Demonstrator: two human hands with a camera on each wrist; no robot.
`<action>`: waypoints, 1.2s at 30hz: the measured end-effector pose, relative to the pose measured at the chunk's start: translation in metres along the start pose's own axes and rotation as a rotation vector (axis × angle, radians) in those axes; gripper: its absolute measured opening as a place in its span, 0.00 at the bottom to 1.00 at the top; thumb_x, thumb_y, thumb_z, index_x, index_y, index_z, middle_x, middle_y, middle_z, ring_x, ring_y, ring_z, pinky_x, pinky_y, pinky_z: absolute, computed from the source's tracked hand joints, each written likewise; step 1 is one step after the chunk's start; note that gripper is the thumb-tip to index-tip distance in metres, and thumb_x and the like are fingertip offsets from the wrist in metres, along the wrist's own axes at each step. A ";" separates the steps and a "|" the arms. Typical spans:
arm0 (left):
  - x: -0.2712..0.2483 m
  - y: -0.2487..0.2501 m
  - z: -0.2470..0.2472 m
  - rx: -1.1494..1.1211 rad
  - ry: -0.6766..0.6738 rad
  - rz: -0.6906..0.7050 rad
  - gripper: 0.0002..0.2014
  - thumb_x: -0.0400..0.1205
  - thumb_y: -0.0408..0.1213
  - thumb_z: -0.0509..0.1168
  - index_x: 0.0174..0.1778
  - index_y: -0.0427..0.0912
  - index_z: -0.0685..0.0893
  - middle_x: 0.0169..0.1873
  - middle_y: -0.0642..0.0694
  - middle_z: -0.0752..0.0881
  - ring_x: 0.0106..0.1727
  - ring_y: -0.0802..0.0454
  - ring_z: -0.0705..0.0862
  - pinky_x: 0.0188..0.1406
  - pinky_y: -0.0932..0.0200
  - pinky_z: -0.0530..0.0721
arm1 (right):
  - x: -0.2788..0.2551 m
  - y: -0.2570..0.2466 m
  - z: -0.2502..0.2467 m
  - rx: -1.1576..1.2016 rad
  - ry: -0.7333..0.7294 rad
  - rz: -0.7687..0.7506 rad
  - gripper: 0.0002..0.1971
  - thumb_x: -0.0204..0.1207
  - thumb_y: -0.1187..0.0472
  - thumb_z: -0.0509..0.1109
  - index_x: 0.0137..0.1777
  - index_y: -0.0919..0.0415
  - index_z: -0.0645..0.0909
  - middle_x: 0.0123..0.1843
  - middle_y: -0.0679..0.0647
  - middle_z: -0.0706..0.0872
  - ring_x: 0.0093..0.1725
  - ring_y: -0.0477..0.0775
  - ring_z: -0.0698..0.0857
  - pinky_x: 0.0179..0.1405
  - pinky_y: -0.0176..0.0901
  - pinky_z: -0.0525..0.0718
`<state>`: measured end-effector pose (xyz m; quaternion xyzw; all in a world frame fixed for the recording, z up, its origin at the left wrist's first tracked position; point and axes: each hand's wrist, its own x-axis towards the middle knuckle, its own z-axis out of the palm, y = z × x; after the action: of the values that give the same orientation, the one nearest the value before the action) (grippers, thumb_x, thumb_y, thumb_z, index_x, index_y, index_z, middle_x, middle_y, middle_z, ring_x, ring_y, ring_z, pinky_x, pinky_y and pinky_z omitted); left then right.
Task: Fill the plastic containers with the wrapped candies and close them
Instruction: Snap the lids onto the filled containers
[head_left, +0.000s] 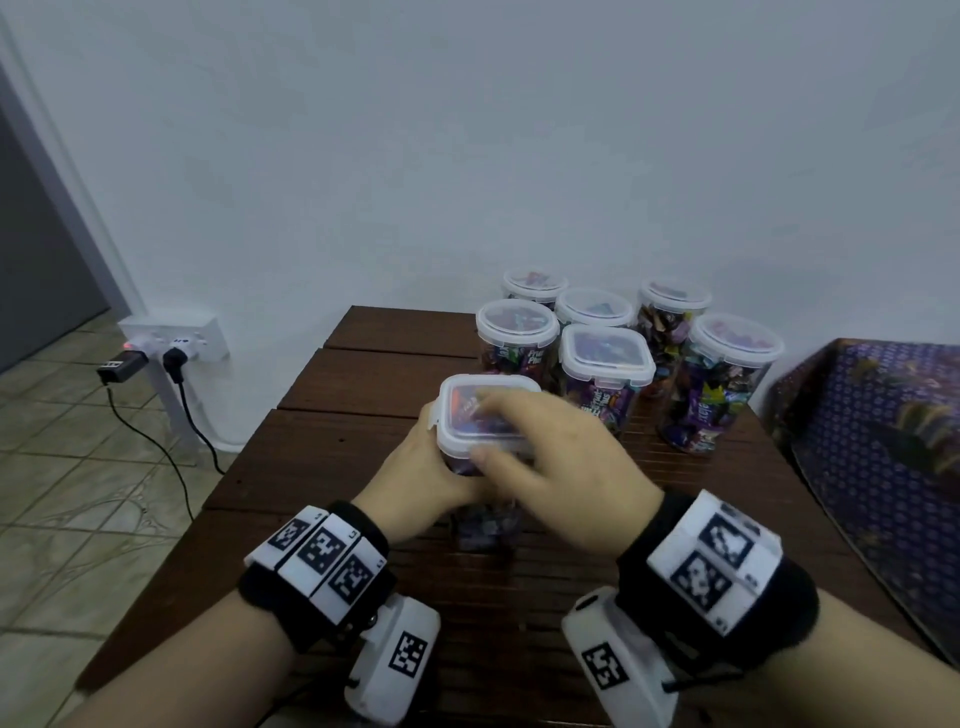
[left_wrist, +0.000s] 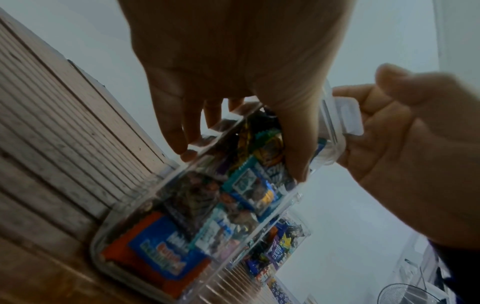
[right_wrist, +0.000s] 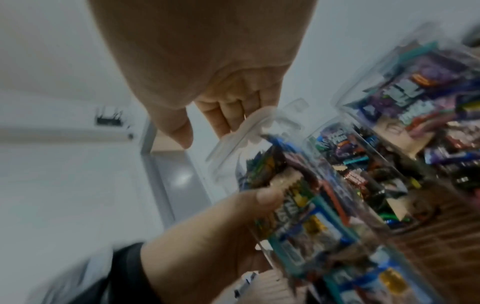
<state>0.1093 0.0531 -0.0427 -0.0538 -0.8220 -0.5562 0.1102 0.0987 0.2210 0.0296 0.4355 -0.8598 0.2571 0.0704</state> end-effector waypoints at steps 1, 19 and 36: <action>-0.002 -0.002 -0.001 -0.010 -0.003 -0.030 0.43 0.62 0.47 0.82 0.72 0.55 0.70 0.62 0.53 0.83 0.64 0.53 0.82 0.62 0.43 0.81 | 0.003 0.004 -0.004 0.044 0.010 0.039 0.24 0.73 0.45 0.62 0.65 0.58 0.77 0.67 0.52 0.81 0.67 0.51 0.77 0.66 0.43 0.72; -0.009 0.000 -0.003 0.002 -0.003 -0.113 0.48 0.55 0.54 0.83 0.71 0.63 0.68 0.63 0.59 0.83 0.65 0.57 0.81 0.66 0.43 0.79 | 0.007 0.032 -0.008 -0.043 -0.149 0.100 0.40 0.74 0.41 0.68 0.82 0.55 0.59 0.84 0.48 0.57 0.82 0.45 0.55 0.79 0.36 0.52; -0.031 0.021 -0.010 0.060 0.051 -0.115 0.58 0.70 0.47 0.78 0.82 0.59 0.38 0.75 0.67 0.68 0.76 0.68 0.65 0.73 0.61 0.66 | -0.018 0.025 0.023 0.469 0.094 0.192 0.21 0.79 0.51 0.67 0.65 0.30 0.63 0.70 0.24 0.64 0.70 0.20 0.61 0.65 0.17 0.58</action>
<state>0.1452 0.0528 -0.0280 0.0109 -0.8370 -0.5377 0.1006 0.0923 0.2343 -0.0061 0.3438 -0.8098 0.4750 -0.0172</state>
